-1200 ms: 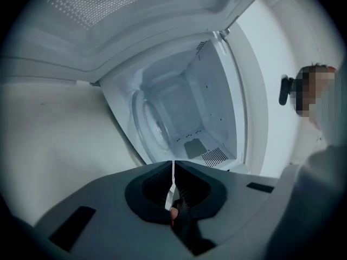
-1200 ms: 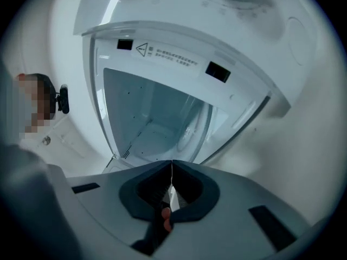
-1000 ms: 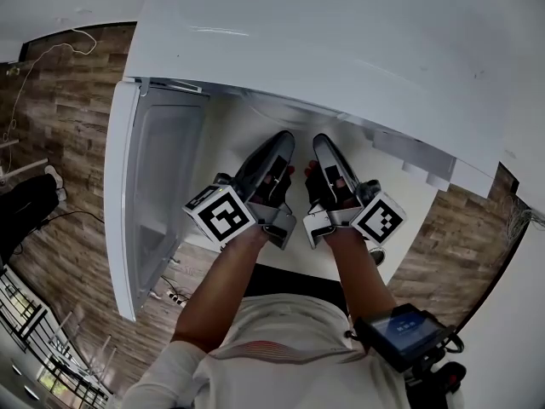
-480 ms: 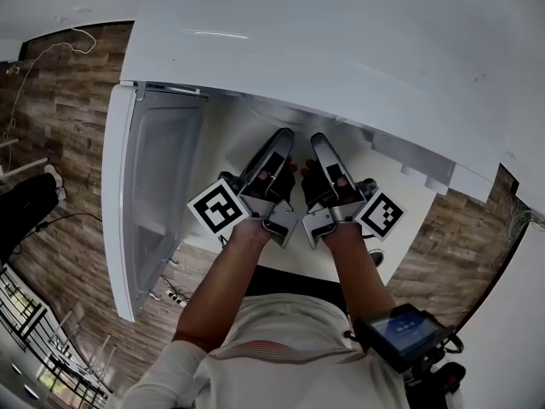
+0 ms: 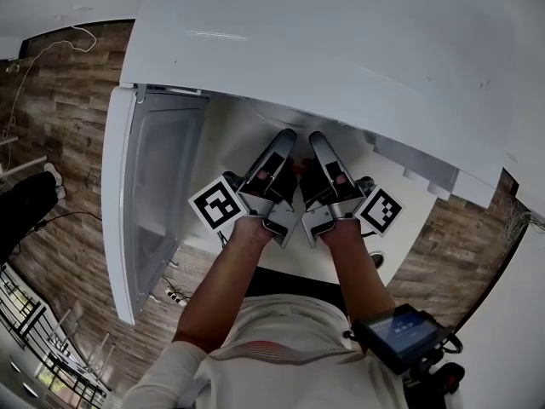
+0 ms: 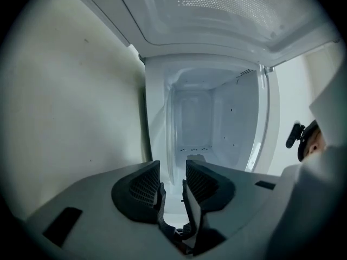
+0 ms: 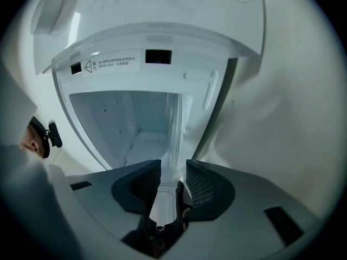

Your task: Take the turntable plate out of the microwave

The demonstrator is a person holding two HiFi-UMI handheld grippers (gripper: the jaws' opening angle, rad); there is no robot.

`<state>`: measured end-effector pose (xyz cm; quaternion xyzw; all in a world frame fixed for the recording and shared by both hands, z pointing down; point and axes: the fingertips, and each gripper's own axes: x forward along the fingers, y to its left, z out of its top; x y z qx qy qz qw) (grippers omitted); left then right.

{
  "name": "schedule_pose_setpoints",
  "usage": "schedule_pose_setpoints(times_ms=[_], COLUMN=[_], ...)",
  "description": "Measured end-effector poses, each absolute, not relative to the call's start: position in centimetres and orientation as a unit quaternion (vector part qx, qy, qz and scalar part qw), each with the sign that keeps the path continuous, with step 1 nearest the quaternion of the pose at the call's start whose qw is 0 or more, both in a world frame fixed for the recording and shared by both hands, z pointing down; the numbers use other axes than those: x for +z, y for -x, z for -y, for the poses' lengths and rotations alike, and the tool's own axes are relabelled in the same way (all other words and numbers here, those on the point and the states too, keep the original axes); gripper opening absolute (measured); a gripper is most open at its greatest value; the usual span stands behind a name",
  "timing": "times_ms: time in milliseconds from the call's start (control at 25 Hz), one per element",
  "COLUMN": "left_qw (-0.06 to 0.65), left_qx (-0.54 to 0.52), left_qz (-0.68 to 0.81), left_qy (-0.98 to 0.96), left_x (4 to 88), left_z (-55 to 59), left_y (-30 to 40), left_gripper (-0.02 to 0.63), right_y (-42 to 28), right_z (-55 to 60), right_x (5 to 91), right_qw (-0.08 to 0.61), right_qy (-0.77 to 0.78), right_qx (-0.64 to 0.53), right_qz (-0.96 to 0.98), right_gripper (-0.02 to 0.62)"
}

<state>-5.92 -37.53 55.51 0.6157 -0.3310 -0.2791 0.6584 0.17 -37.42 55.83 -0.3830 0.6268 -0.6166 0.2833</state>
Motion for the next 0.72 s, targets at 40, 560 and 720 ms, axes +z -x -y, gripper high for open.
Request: schedule_pose_setpoints(times_ms=[40,560,720], left_qw=[0.658,0.675,0.681], left_qx=[-0.280,-0.289,-0.284], left_qz=[0.331,0.332,0.330], left_qy=[-0.615,-0.592,-0.589], left_x=[55.6,57.0,57.3], left_z=[37.8,40.1,40.4], left_y=[6.0,6.2,6.3], left_gripper=[0.144,0.150,0.150], right_y=[-0.1,-0.6,-0.4], right_z=[37.5,39.2,39.6], right_x=[56.0,57.1,57.3], right_qw=[0.285,0.315,0.320], right_qy=[0.382,0.391,0.387], right_qx=[-0.619,-0.632,-0.636], right_qz=[-0.624,-0.590,-0.586], right_gripper=[0.126,0.140,0.140])
